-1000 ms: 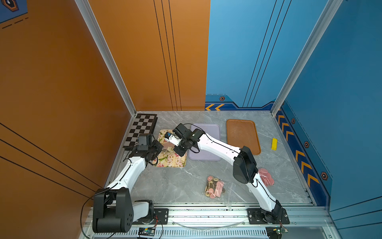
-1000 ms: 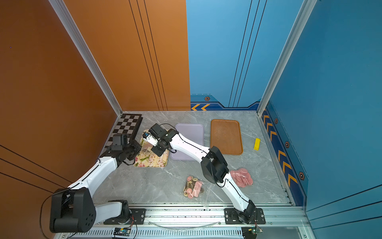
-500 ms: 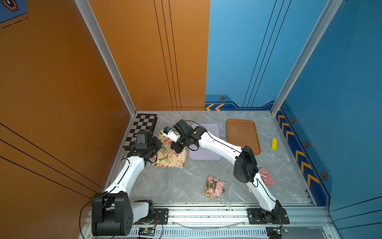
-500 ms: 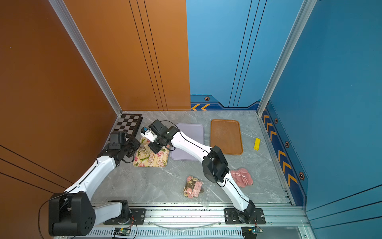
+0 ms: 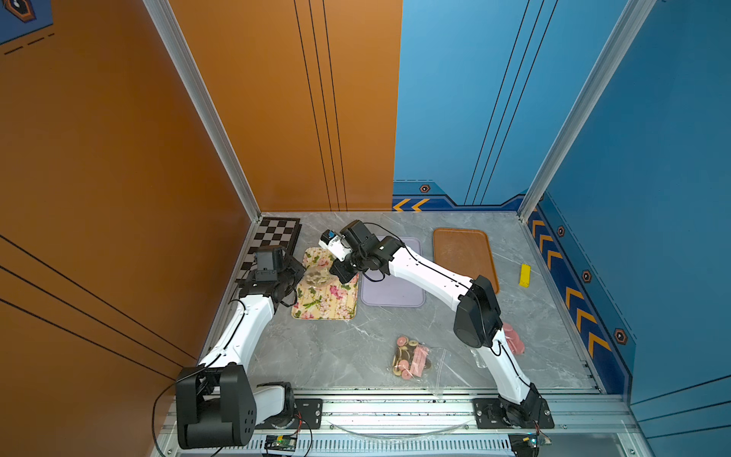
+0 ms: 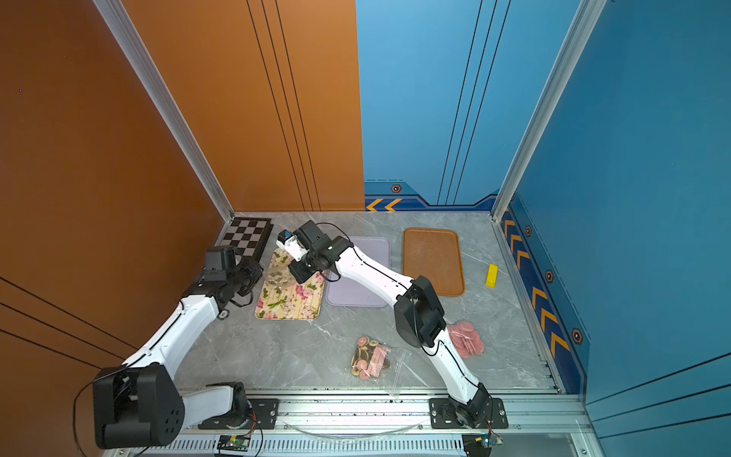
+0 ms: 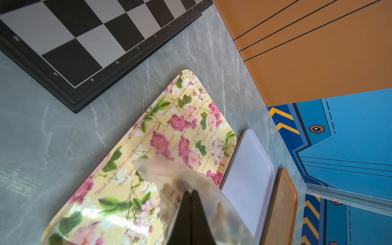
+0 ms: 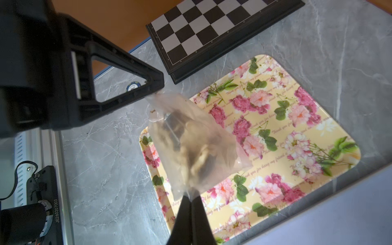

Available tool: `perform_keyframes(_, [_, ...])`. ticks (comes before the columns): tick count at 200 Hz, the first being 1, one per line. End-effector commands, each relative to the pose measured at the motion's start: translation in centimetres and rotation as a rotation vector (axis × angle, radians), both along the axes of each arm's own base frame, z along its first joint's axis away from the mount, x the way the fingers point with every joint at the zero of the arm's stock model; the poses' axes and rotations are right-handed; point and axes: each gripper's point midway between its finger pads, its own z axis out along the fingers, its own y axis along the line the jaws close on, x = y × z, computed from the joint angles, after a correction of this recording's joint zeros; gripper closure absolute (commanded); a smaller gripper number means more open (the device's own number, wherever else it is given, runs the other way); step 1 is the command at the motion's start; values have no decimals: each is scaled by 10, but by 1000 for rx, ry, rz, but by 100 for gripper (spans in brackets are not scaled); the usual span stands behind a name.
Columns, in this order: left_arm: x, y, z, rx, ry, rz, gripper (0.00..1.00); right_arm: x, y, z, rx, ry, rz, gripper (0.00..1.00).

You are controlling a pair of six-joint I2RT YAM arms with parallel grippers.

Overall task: Pour cookies out of the ziploc bag
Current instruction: 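Pour the cookies out of the ziploc bag onto the tray.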

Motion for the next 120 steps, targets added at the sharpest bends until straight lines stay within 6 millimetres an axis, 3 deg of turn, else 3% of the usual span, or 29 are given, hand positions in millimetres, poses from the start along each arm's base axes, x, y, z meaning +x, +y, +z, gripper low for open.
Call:
perform_keyframes(1, [7,5,3,0,1,24,100,-1,4,34,115,5,3,100])
perform_keyframes(23, [11,1,3,-14,-13,17,100,-2,13,38,179,44,9,100])
perform_keyframes(63, [10,-3,-5,-14,7,-2,100,6,13,19,153,60,-9,100])
perform_keyframes(120, [32,-8,23,-9,-103,-43,100,36,-1,11,156,56,-72,100])
